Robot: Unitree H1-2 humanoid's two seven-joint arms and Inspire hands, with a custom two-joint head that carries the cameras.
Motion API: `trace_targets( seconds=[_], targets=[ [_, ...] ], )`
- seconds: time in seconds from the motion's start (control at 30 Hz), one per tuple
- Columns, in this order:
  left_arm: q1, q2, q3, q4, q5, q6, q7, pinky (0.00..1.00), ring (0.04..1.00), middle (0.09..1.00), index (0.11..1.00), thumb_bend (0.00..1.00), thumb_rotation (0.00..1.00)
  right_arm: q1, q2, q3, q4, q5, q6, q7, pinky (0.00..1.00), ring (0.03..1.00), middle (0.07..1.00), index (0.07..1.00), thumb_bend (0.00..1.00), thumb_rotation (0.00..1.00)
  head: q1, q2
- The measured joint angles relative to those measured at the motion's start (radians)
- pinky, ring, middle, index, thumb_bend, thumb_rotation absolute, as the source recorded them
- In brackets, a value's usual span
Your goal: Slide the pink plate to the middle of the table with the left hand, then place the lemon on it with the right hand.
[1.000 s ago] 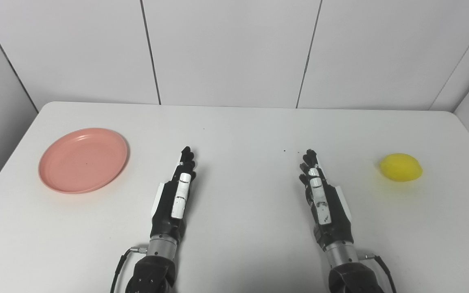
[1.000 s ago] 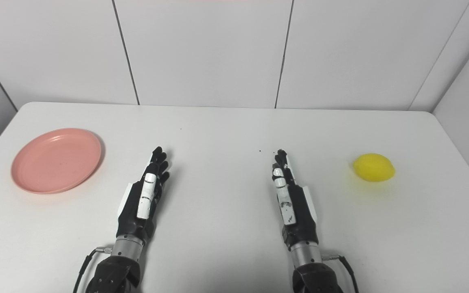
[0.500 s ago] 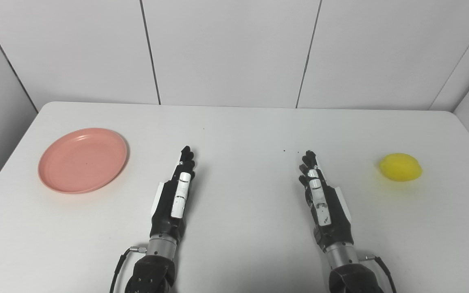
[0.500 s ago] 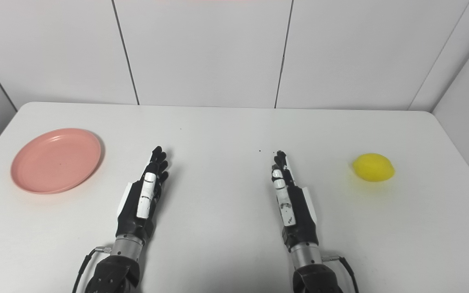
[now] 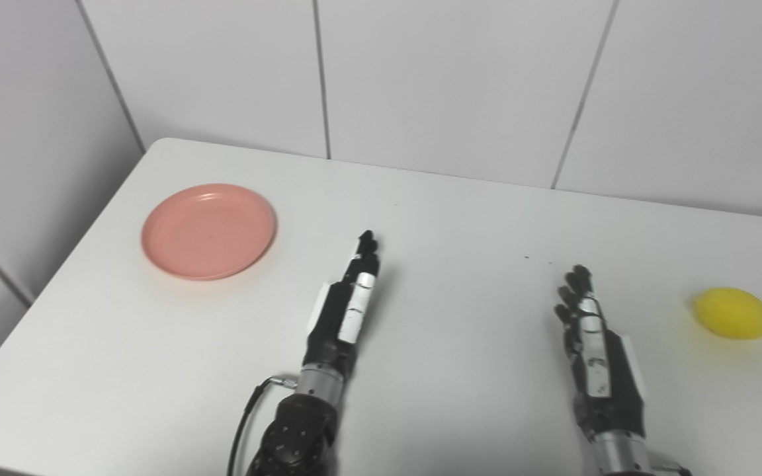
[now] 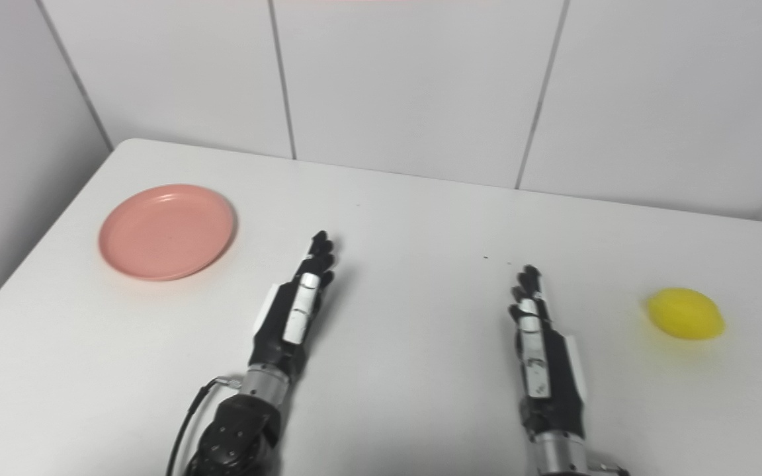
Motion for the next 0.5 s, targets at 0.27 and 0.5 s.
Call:
trace_targets(
  seconds=[0.27,0.5],
  targets=[
    [-0.002,-0.035,-0.047,0.028,0.06,-0.026,0.028,1.0,1.0,1.0,1.0,0.65,1.0,-0.003,-0.039,-0.021,0.01,0.037,-0.042,0.03,1.0,1.0,1.0,1.0,0.64,1.0,0.016,-0.032],
    [-0.002,-0.035,-0.048,0.031,0.055,-0.043,0.032,1.0,1.0,1.0,1.0,0.65,1.0,-0.002,-0.039,-0.022,0.01,0.039,-0.042,0.044,1.0,1.0,1.0,1.0,0.64,1.0,0.0,-0.045]
  ],
)
